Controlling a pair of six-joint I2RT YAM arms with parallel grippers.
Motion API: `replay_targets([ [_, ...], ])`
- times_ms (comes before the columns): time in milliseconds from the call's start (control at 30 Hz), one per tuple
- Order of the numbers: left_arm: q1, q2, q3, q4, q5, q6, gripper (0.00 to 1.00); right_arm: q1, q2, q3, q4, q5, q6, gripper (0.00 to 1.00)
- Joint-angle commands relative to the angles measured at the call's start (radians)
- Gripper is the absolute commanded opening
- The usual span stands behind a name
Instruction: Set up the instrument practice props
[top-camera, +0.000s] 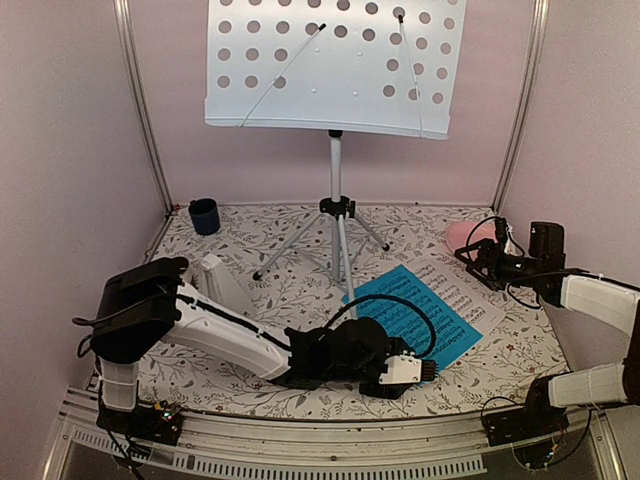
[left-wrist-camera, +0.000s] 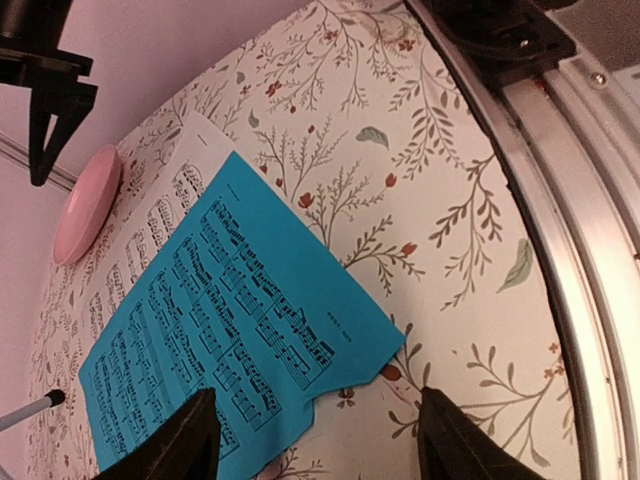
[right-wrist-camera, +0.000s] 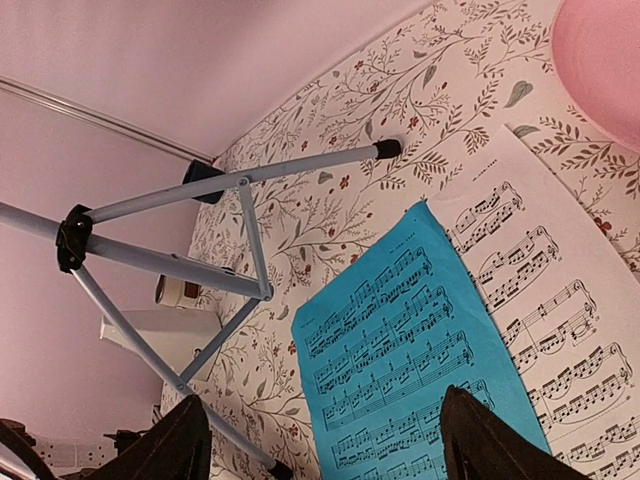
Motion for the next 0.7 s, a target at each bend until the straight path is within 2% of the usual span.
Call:
replay_targets([
  [0,-0.023,0.070,0.066,-0.050,-0.048,0.088,0.68,-0.018,-0.005,0.028,0.030,-0.043,-0.009,0.80],
  [200,-0.040,0.144,0.119,-0.082,-0.057,0.154,0.64,-0.037,0.008,0.024,0.036,-0.064,-0.017,0.80],
  [467,-0.052,0.255,0.242,-0.119,-0.177,0.212,0.56,-0.052,0.017,0.028,0.045,-0.085,-0.020,0.80],
  [667,-0.057,0.294,0.281,-0.125,-0.237,0.258,0.43,-0.058,0.010,0.024,0.048,-0.093,-0.023,0.80],
])
